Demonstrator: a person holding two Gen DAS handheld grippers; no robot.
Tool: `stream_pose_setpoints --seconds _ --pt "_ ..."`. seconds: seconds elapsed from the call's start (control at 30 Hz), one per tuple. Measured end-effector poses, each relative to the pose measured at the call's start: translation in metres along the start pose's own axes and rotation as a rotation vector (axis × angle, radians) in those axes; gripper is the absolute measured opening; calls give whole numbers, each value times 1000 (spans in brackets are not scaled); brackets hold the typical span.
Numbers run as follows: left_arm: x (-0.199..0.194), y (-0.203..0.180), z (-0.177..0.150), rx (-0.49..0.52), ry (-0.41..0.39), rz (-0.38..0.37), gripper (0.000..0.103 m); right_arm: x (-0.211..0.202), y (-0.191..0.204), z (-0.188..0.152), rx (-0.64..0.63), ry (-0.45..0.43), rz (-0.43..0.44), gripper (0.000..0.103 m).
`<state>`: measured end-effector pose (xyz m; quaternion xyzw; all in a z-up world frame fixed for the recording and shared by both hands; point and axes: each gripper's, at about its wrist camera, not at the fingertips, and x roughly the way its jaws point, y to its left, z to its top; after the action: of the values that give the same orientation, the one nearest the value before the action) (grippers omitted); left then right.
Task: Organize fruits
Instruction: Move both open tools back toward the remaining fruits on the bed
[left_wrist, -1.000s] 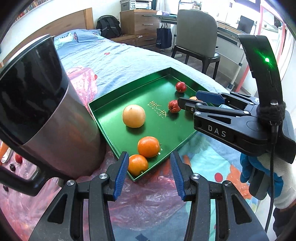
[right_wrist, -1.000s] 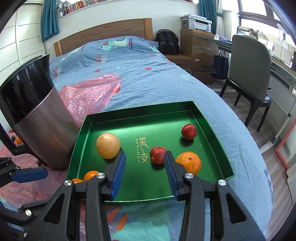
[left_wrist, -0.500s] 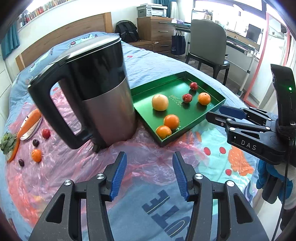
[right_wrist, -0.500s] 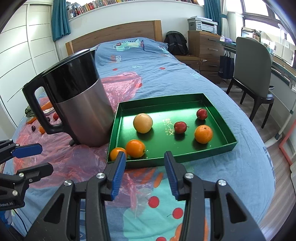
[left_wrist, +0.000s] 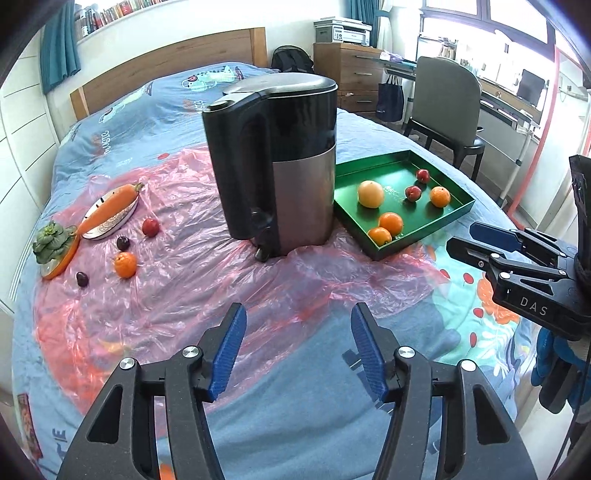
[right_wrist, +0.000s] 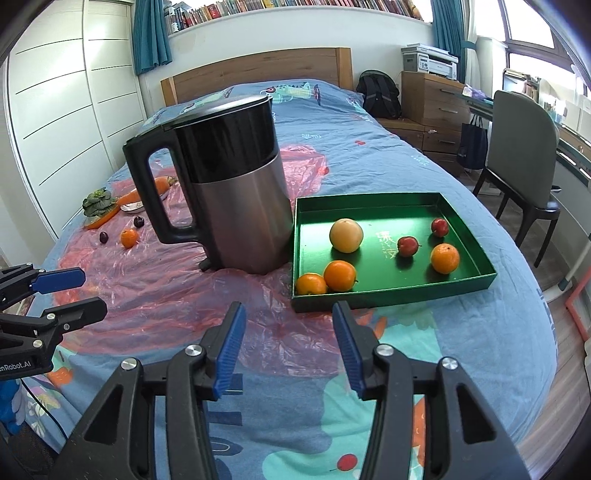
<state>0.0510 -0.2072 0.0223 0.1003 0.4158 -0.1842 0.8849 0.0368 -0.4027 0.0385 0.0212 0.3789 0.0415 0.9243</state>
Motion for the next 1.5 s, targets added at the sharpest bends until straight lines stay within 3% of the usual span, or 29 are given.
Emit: stream_pose_setpoints --seconds 0.67,1.5 --pt "-20 110 -48 -175 -14 127 53 13 104 3 -141 32 113 41" --pt "-2 240 -99 -405 17 270 53 96 223 14 -305 136 263 41"
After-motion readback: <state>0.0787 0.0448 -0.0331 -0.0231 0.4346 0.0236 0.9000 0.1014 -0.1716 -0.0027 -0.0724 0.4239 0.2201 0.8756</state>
